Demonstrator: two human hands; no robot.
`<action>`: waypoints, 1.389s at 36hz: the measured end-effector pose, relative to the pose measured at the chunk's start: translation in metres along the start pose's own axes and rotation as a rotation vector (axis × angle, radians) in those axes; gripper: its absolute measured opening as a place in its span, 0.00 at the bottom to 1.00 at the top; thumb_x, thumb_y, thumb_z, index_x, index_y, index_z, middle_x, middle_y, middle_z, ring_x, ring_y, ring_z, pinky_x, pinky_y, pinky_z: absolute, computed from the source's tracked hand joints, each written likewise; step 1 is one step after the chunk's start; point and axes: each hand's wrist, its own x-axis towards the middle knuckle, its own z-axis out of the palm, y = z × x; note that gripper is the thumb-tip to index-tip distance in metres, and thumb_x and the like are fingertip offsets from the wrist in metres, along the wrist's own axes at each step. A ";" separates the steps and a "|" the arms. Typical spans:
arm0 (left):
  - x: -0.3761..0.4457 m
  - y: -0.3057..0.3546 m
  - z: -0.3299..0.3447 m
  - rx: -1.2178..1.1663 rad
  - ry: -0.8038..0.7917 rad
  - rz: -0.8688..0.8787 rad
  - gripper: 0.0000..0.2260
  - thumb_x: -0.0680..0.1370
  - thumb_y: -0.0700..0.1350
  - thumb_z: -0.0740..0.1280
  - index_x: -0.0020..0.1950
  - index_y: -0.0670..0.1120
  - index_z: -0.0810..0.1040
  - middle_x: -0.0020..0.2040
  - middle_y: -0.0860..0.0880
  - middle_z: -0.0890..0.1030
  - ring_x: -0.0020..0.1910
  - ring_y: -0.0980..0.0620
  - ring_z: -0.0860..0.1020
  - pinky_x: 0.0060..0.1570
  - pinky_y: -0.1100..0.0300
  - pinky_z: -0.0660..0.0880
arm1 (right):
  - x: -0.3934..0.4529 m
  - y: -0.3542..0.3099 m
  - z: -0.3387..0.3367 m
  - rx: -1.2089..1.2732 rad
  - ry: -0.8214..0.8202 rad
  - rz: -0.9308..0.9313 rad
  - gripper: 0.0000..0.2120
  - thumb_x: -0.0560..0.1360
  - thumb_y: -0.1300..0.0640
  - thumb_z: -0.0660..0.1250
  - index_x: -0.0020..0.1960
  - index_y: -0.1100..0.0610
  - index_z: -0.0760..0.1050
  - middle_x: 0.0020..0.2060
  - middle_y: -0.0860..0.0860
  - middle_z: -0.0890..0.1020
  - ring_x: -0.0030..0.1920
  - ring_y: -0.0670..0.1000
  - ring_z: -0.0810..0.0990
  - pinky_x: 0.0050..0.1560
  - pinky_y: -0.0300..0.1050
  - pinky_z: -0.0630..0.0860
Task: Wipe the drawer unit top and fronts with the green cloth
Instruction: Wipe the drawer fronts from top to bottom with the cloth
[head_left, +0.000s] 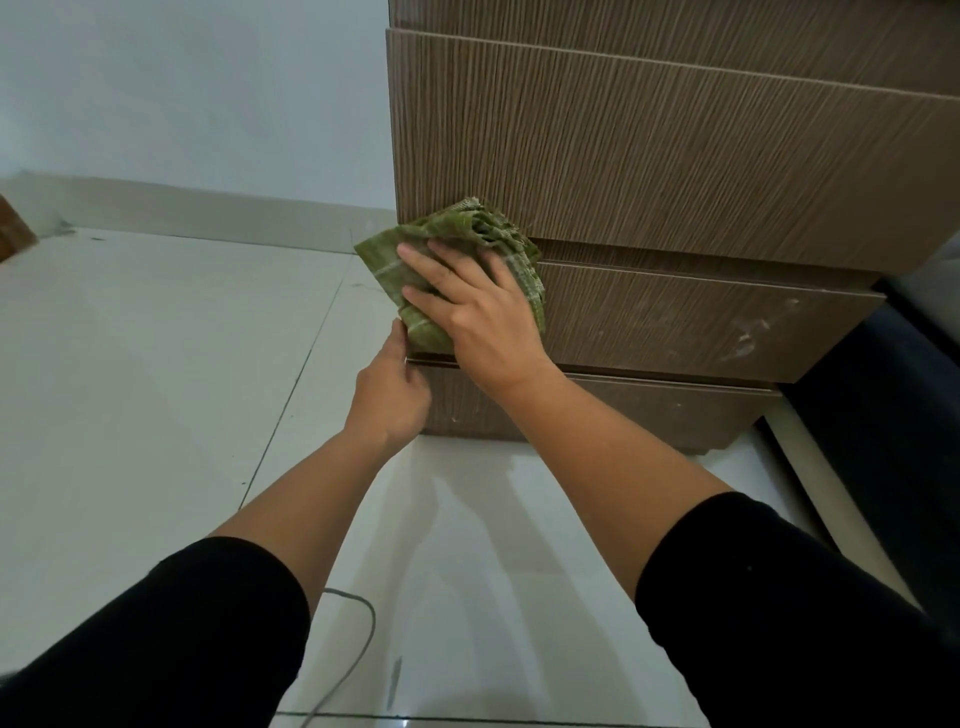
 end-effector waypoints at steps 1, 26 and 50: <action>-0.001 0.000 0.001 0.008 -0.011 -0.005 0.26 0.78 0.37 0.53 0.75 0.54 0.55 0.46 0.52 0.73 0.34 0.56 0.70 0.31 0.63 0.64 | 0.000 0.002 0.001 0.010 0.030 -0.014 0.15 0.73 0.60 0.59 0.53 0.54 0.82 0.64 0.51 0.77 0.63 0.55 0.76 0.60 0.53 0.66; -0.011 0.038 0.067 0.204 -0.294 -0.142 0.32 0.80 0.47 0.55 0.76 0.44 0.38 0.76 0.41 0.58 0.69 0.38 0.66 0.65 0.51 0.67 | -0.079 0.079 -0.032 -0.049 -0.007 0.000 0.16 0.72 0.63 0.58 0.53 0.56 0.82 0.62 0.50 0.79 0.63 0.57 0.77 0.62 0.59 0.70; -0.019 0.065 0.164 0.340 -0.250 -0.149 0.34 0.80 0.46 0.58 0.76 0.39 0.39 0.75 0.39 0.31 0.76 0.40 0.40 0.74 0.47 0.50 | -0.195 0.170 -0.065 0.042 0.056 0.360 0.24 0.68 0.67 0.72 0.62 0.55 0.76 0.65 0.54 0.75 0.68 0.59 0.69 0.67 0.62 0.58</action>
